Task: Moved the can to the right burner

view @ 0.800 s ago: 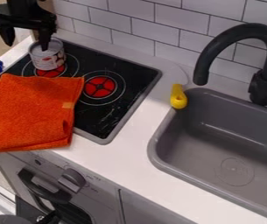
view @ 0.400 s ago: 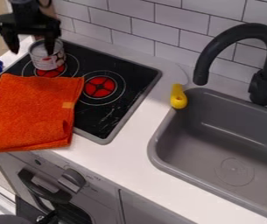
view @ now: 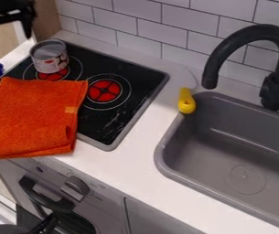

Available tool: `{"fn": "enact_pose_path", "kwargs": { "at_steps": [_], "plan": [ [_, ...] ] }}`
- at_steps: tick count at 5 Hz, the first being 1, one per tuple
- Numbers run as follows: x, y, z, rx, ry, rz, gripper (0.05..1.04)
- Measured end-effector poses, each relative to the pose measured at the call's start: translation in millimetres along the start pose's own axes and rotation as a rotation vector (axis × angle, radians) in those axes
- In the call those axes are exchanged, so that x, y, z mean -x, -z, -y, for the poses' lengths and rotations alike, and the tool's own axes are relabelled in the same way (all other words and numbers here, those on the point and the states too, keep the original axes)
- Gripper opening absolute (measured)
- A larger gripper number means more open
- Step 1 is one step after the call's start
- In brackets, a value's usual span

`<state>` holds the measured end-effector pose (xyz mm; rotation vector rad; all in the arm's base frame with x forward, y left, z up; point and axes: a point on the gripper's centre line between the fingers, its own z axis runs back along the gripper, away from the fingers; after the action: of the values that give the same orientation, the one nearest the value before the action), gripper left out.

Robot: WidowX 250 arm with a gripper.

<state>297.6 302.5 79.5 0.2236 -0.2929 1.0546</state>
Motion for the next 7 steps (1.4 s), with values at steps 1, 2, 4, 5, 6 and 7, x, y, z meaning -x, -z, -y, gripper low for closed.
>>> {"fn": "enact_pose_path", "kwargs": {
  "at_steps": [1, 2, 4, 5, 6, 7],
  "plan": [
    [-15, 4, 0, 0.032, -0.153, 0.108, 0.999],
    [-13, 21, 4, 0.005, -0.222, 0.107, 0.999],
    [-12, 27, 17, -0.027, -0.339, 0.092, 0.999],
    [-10, 32, 26, -0.078, -0.418, 0.089, 0.999],
    [-7, 36, 35, -0.104, -0.428, 0.123, 0.999],
    [-1, 39, 38, -0.104, -0.448, 0.126, 0.999]
  ]
}}
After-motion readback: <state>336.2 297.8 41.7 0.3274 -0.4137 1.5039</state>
